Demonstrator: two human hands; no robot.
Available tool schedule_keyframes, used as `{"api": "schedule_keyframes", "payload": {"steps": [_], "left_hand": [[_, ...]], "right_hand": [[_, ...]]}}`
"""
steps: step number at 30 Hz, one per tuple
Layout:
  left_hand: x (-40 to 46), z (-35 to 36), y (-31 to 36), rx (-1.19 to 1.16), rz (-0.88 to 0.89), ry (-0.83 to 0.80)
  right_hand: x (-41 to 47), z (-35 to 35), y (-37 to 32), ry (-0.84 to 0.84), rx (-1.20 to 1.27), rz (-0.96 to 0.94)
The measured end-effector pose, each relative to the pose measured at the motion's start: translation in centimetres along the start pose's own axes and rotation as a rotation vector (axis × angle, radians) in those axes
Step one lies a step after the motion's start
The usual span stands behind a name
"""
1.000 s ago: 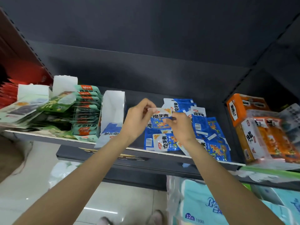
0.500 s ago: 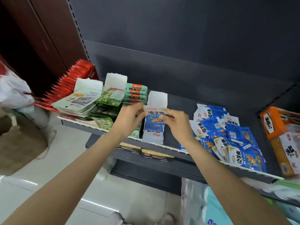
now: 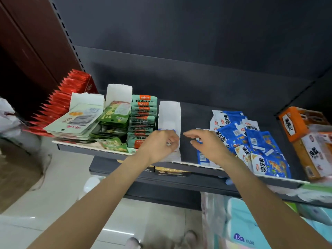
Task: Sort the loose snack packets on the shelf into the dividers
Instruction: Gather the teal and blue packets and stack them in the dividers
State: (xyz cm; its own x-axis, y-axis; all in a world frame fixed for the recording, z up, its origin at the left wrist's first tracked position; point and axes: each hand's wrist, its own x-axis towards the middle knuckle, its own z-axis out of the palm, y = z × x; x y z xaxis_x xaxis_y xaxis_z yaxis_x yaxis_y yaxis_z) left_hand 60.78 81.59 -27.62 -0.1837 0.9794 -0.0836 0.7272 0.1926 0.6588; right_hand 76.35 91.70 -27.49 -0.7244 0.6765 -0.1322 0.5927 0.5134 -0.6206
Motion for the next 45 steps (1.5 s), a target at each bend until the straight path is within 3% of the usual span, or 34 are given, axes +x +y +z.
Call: {"api": "schedule_keyframes", "payload": {"steps": [3, 6, 11, 14, 17, 20, 27, 31, 34, 39, 45], "left_hand": [[1.6, 1.6, 2.6, -0.086, 0.043, 0.020], [4.1, 4.5, 5.4, -0.138, 0.061, 0.039], [8.5, 10.4, 7.7, 0.052, -0.170, -0.080], [9.8, 13.0, 7.4, 0.059, -0.415, -0.213], [10.7, 14.4, 6.6, 0.036, -0.503, -0.167], [11.3, 13.8, 7.5, 0.091, -0.409, -0.051], [9.1, 7.4, 10.7, -0.019, 0.051, 0.273], [6.6, 2.8, 9.8, -0.292, 0.054, 0.442], [4.5, -0.3, 7.8, -0.410, -0.001, 0.479], [0.6, -4.7, 4.1, -0.292, 0.046, 0.528], [-1.9, -5.9, -0.4, -0.066, 0.075, 0.473]], "right_hand": [[-0.9, -1.9, 3.8, 0.147, 0.027, 0.094], [-1.0, -3.1, 8.1, 0.192, -0.031, 0.179], [-1.2, -3.4, 14.4, -0.033, -0.267, 0.303], [-1.4, -3.4, 16.5, -0.136, -0.244, 0.344], [-1.5, -3.3, 17.4, -0.154, -0.179, 0.320], [-1.5, -4.0, 17.4, -0.105, -0.152, 0.280], [-0.3, -5.9, 12.8, 0.143, 0.165, 0.105], [0.3, -5.8, 8.5, 0.217, 0.273, -0.005], [0.9, -4.9, 4.7, 0.239, 0.416, -0.045], [2.1, -2.2, -1.1, 0.251, 0.492, -0.112], [3.0, 2.2, -3.0, 0.253, 0.300, -0.104]]}}
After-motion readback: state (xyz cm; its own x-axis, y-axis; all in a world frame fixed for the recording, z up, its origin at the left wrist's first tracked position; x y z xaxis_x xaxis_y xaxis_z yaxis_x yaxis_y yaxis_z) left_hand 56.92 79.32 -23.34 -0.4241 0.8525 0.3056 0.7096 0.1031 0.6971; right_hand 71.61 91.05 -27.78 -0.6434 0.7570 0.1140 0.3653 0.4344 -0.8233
